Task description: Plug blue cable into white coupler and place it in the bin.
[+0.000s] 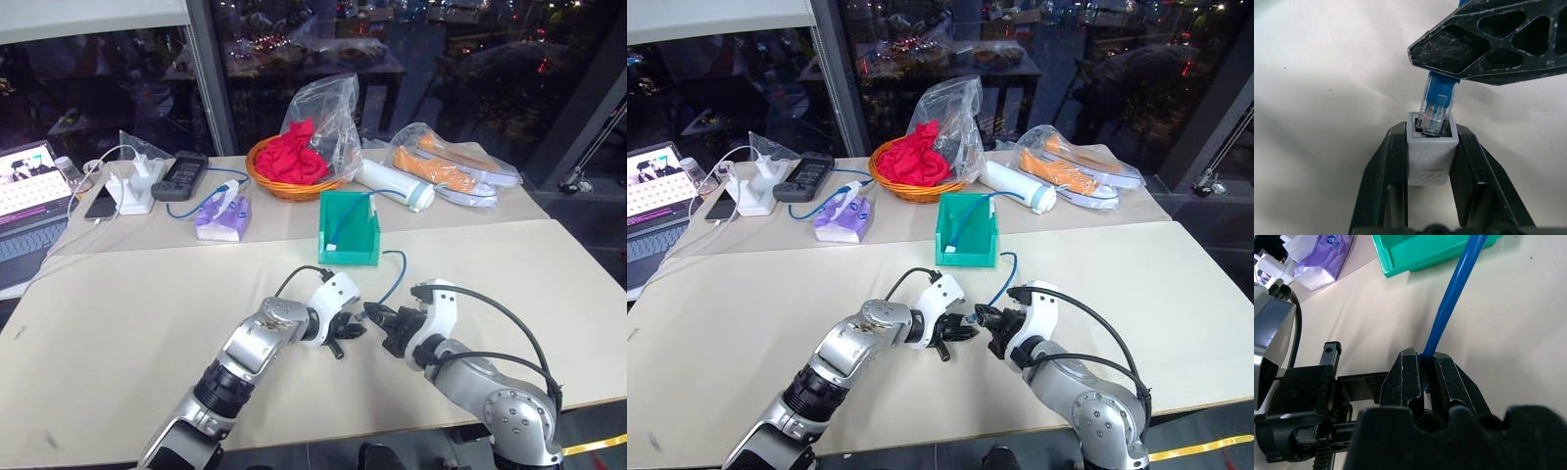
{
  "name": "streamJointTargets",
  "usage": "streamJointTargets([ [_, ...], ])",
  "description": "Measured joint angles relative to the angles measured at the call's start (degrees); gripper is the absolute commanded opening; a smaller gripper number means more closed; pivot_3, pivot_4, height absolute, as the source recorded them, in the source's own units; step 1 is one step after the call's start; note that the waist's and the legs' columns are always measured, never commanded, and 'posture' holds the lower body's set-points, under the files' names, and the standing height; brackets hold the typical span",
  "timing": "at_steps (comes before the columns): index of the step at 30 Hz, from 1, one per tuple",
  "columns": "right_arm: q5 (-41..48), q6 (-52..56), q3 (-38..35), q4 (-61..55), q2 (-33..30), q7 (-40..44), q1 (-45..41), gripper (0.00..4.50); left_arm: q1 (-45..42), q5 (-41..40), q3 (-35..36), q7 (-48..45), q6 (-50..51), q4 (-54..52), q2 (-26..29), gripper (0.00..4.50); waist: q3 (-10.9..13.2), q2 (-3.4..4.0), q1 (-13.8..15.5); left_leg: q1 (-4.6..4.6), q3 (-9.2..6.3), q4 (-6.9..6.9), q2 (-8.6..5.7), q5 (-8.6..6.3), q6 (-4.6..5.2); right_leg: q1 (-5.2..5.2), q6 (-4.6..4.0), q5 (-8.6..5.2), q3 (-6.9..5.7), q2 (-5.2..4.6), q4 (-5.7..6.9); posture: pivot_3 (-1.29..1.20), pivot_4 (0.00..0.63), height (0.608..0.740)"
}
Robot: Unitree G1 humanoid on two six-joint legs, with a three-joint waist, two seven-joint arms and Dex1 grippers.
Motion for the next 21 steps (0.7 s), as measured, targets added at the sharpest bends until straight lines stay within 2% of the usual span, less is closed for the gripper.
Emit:
streamJointTargets([
  [21,-2.1,2.1,1.3,-1.3,-1.5,-1.1,-2.3,0.0,-0.3,0.0,-1.6,0.3,-1.6,0.5,0.5,0.67,0.0,-0.01,0.1,-0.03,-0.01,0.01,0.0,0.0,-0.01,-0.02,0.07,-0.05,0.0,0.0,-0.02,0.0,0.15,0.74],
])
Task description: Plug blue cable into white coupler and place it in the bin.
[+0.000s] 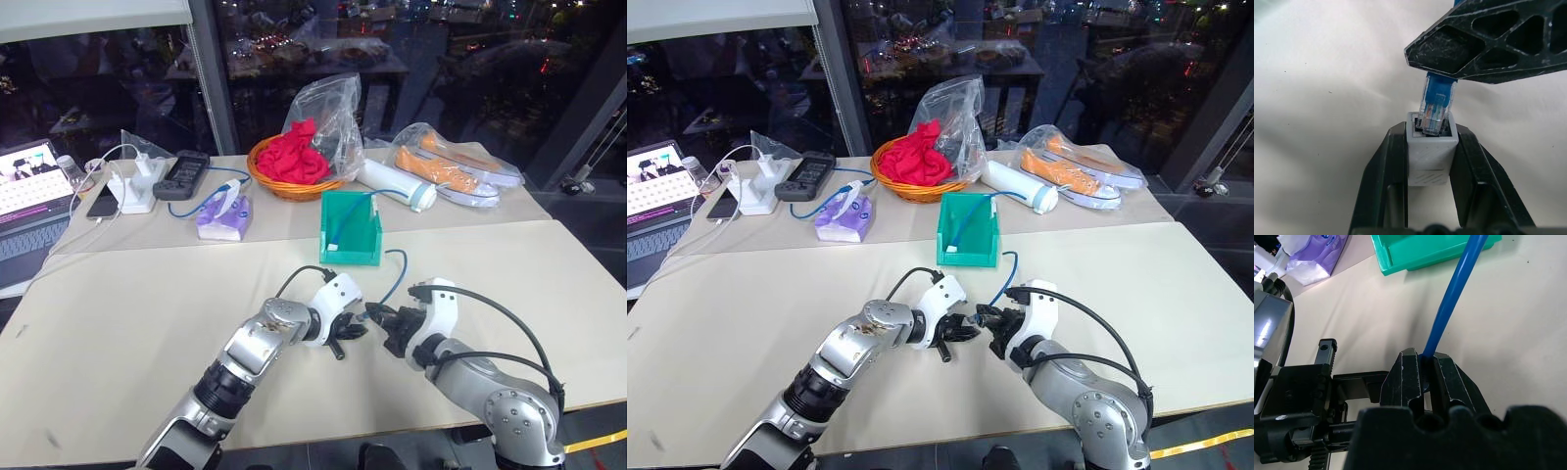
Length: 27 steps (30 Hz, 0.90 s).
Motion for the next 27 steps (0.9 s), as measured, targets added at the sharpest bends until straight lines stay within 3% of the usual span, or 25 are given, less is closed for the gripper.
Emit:
streamJointTargets([
  [8,-2.8,2.7,2.6,1.0,-1.9,2.5,-2.6,0.0,-1.2,0.1,-1.0,-0.4,-0.4,1.0,0.4,0.67,0.0,-0.02,0.1,0.0,-0.01,0.0,0.0,0.02,-0.04,0.0,0.23,-0.14,0.0,0.0,0.01,0.0,0.15,0.74],
  [19,-2.1,2.7,-1.9,1.1,4.9,2.4,0.2,0.0,-1.2,0.0,-0.4,-0.2,-0.2,0.9,0.4,0.67,-0.1,-0.13,0.1,0.02,-0.04,0.0,0.0,0.03,-0.05,0.0,0.24,-0.15,0.0,0.02,0.03,0.0,0.15,0.74],
  [26,-1.8,2.7,-2.8,1.5,4.8,3.6,0.2,0.0,0.3,-1.3,1.9,1.0,0.4,0.8,-1.2,0.67,-0.1,-0.12,0.3,0.0,-0.04,-0.03,0.0,0.02,-0.05,0.0,0.18,-0.12,0.0,0.02,0.0,0.0,0.15,0.74],
  [27,-1.7,2.7,-3.0,1.6,4.9,3.7,0.1,0.0,0.5,-1.4,2.1,1.1,0.4,0.8,-1.3,1.17,-0.1,-0.12,0.5,-0.03,-0.04,-0.02,0.0,0.02,-0.05,-0.03,0.15,-0.11,0.0,0.02,0.0,0.0,0.15,0.74],
])
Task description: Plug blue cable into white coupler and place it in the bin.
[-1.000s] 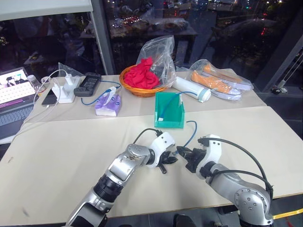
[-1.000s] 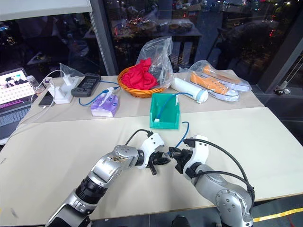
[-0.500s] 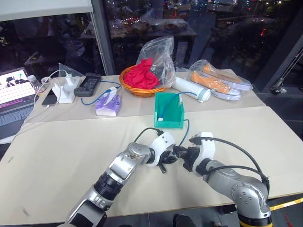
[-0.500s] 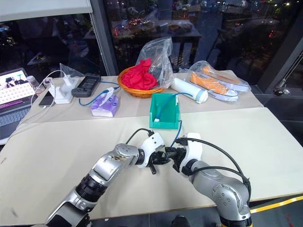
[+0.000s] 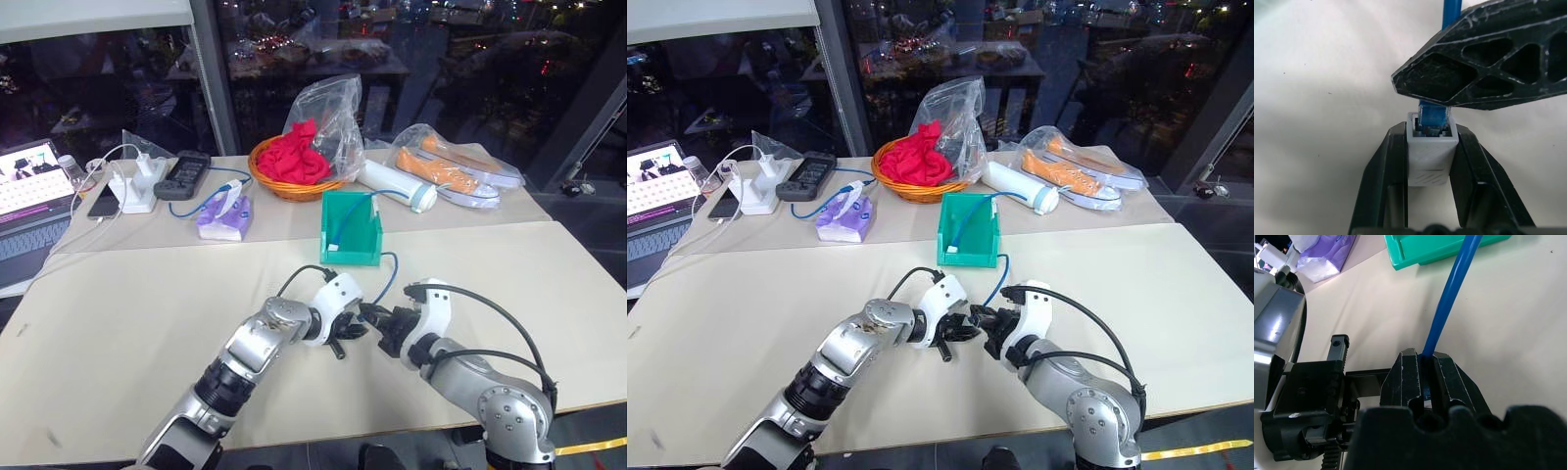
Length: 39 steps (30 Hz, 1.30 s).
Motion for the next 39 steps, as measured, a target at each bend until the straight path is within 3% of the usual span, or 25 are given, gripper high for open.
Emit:
streamJointTargets([
  [1,0.1,0.0,-0.2,0.0,0.0,0.1,0.0,0.0,0.1,-0.1,0.0,0.0,-0.2,0.0,0.1,1.17,0.0,0.0,0.1,-0.03,0.0,0.0,0.0,0.0,0.0,-0.04,-0.01,0.0,0.0,0.0,0.0,0.0,0.15,0.74],
  [2,0.8,0.0,-0.9,0.0,0.0,0.4,-0.1,0.0,0.2,-0.1,0.0,-0.2,-0.9,0.0,1.0,1.72,0.0,0.0,0.1,-0.07,0.0,0.0,0.0,0.0,0.0,-0.09,-0.01,0.01,0.0,0.0,0.0,0.0,0.15,0.74],
  [8,6.8,1.3,-6.7,0.6,-3.0,-1.3,-2.0,0.0,1.6,-0.4,-0.3,-2.5,-6.8,-0.8,5.3,3.68,0.3,0.22,-0.4,-0.61,0.01,0.04,-0.03,0.32,-0.56,-1.08,-0.39,0.28,0.05,0.0,0.09,0.0,0.15,0.74],
  [12,14.3,2.0,-12.1,0.6,-9.6,-4.7,-8.5,0.0,5.1,-2.1,1.7,-6.8,-12.1,-2.8,10.5,3.68,0.6,0.41,-0.4,-0.83,0.01,0.01,-0.02,0.21,-0.38,-1.15,-0.39,0.27,0.06,0.0,0.05,0.0,0.15,0.74],
  [16,16.1,2.4,-12.0,6.1,-15.4,-5.4,-22.0,0.0,7.6,-4.7,7.2,-7.7,-15.8,-2.7,11.6,3.68,1.1,0.61,-0.4,-0.95,0.0,0.09,-0.03,0.23,-0.39,-1.27,-0.36,0.3,0.05,0.0,0.06,0.0,0.15,0.74],
  [19,9.6,1.9,-6.9,14.4,-19.8,0.4,-32.9,0.0,7.6,-6.1,10.7,-6.0,-18.0,-2.8,9.9,3.68,1.2,0.61,-0.2,-1.02,0.0,0.13,-0.04,0.28,-0.47,-1.3,-0.31,0.38,0.04,0.0,0.09,0.0,0.15,0.74],
  [22,-0.8,-4.3,0.4,27.0,-20.0,9.1,-41.3,0.0,7.6,-5.6,12.0,-2.6,-19.8,-2.7,8.3,3.68,1.2,0.61,-0.5,-1.09,0.05,0.18,-0.09,0.37,-0.64,-1.24,-0.19,0.52,0.03,-0.02,-0.04,0.0,0.15,0.74],
  [23,-6.8,-8.4,4.4,34.6,-19.8,13.4,-44.7,0.92,7.6,-4.9,12.2,-1.1,-20.8,-2.8,7.4,3.75,1.2,0.61,-0.6,-1.14,0.05,0.18,-0.11,0.37,-0.65,-1.24,-0.16,0.54,0.03,-0.04,-0.13,0.0,0.15,0.74],
  [24,-10.5,-11.3,6.7,40.3,-19.2,16.2,-47.0,1.08,7.7,-4.7,12.4,-0.1,-21.1,-2.9,6.8,3.75,1.2,0.61,-0.7,-1.15,0.06,0.18,-0.11,0.38,-0.65,-1.25,-0.13,0.55,0.03,-0.04,-0.23,0.0,0.15,0.74],
  [28,-22.0,-21.8,11.0,57.6,-17.5,25.2,-52.5,2.48,9.2,-3.4,12.8,4.1,-22.3,-5.1,5.4,3.75,1.2,0.61,-0.7,-1.39,0.08,0.14,-0.13,0.4,-0.71,-1.63,-0.12,0.56,-0.21,-0.15,-0.23,0.0,0.15,0.74],
  [31,-24.3,-24.0,9.9,60.0,-17.1,27.9,-53.3,3.52,9.9,-3.3,13.7,6.0,-22.3,-5.6,4.9,3.75,1.2,0.61,-1.0,-1.51,0.26,0.16,-0.26,0.41,-0.71,-1.93,-0.14,0.56,-0.83,-0.55,-0.11,0.0,0.15,0.74],
  [34,-23.7,-22.5,5.9,54.5,-17.3,27.9,-52.4,4.49,10.3,-2.7,14.8,8.4,-23.4,-6.6,4.8,3.75,1.2,0.62,-1.0,-1.58,0.35,0.17,-0.33,0.4,-0.72,-1.98,-0.14,0.56,-1.1,-0.77,-0.13,0.0,0.15,0.74],
  [39,-16.6,-12.7,-1.1,29.2,-21.1,27.7,-39.9,4.49,9.9,-1.4,17.0,10.2,-27.6,-6.0,6.2,3.75,1.2,0.62,-0.1,-1.64,0.31,0.26,-0.31,0.4,-0.72,-1.89,-0.15,0.57,-1.35,-0.84,-0.04,0.0,0.15,0.74],
])
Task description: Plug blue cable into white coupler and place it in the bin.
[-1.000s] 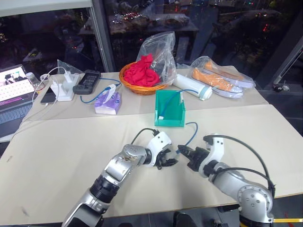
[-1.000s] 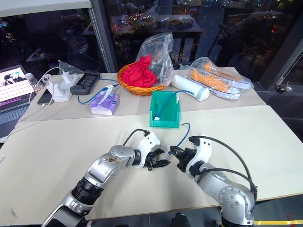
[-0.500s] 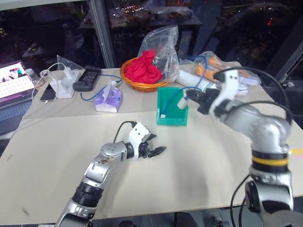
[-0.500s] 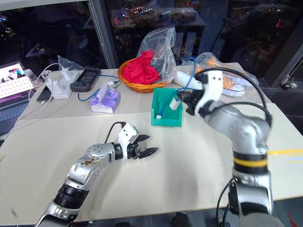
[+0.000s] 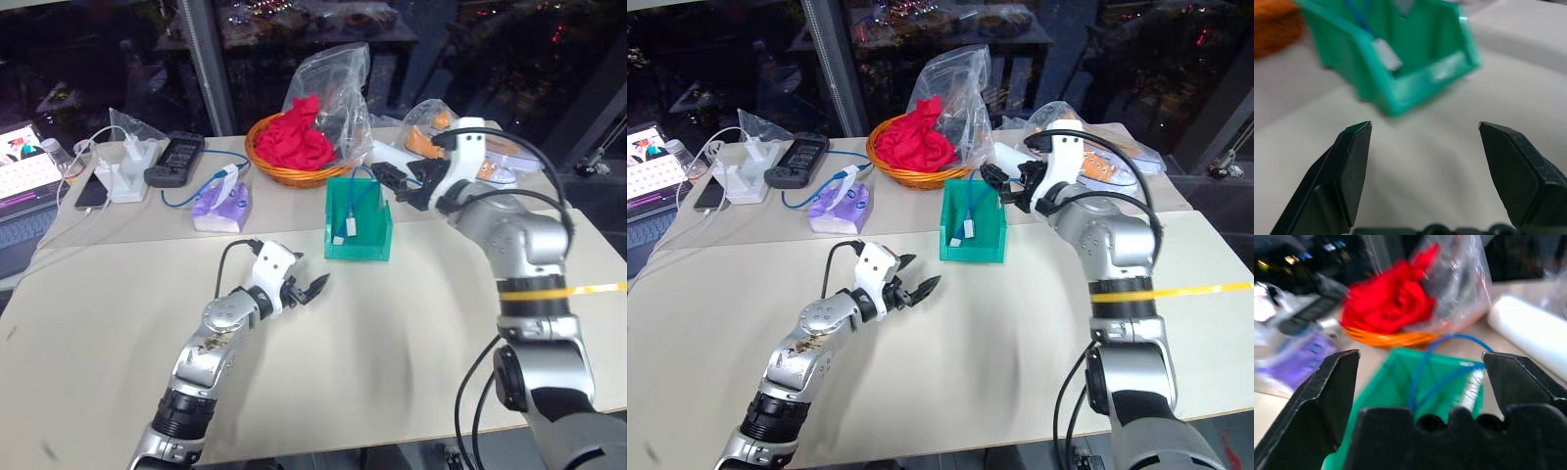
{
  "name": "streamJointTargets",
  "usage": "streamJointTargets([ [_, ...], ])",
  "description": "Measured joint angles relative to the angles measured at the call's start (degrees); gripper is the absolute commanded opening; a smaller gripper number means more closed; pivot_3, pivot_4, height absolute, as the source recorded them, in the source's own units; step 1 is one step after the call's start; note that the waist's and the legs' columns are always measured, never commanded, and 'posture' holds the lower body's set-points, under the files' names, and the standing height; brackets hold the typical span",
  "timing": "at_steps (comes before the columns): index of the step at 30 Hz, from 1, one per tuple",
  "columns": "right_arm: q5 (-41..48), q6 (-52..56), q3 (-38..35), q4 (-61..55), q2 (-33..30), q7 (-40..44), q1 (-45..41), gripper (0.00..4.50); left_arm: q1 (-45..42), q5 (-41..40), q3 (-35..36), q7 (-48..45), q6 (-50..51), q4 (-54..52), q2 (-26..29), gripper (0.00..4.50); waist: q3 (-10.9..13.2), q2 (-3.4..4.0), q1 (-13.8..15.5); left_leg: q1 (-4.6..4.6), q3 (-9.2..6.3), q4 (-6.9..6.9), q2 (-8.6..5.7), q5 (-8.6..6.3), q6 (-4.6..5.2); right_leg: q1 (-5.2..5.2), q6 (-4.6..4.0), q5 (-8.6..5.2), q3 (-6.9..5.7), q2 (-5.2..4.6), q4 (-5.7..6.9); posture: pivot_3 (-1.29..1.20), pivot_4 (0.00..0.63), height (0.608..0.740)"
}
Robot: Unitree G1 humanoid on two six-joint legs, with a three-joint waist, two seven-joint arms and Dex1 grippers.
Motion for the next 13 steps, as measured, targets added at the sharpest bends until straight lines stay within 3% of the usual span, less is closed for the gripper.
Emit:
streamJointTargets([
  [4,6.9,5.5,-4.6,-20.9,-6.4,4.0,18.7,4.49,-1.5,-1.4,4.9,-1.4,-1.5,2.5,2.8,3.75,0.0,0.0,0.8,-0.1,0.01,0.22,-0.02,-0.01,0.02,0.03,-0.04,0.04,0.0,-0.02,0.03,0.0,0.15,0.74],
  [7,4.8,3.9,-6.7,-32.3,-11.4,7.2,34.7,4.49,-1.6,-4.2,6.6,-4.9,-1.7,4.0,4.5,3.75,0.0,-0.02,1.1,-0.01,0.01,0.27,-0.02,-0.04,0.07,0.2,-0.08,0.09,0.01,-0.01,0.08,0.0,0.15,0.74],
  [13,-5.8,-8.8,-8.7,-34.3,-8.0,9.4,55.2,4.49,0.6,-6.5,7.4,-11.5,-2.7,7.7,8.8,3.75,0.0,-0.08,0.9,0.53,0.06,0.27,0.03,-0.33,0.59,0.95,-0.15,0.31,0.26,0.14,0.09,0.0,0.15,0.74],
])
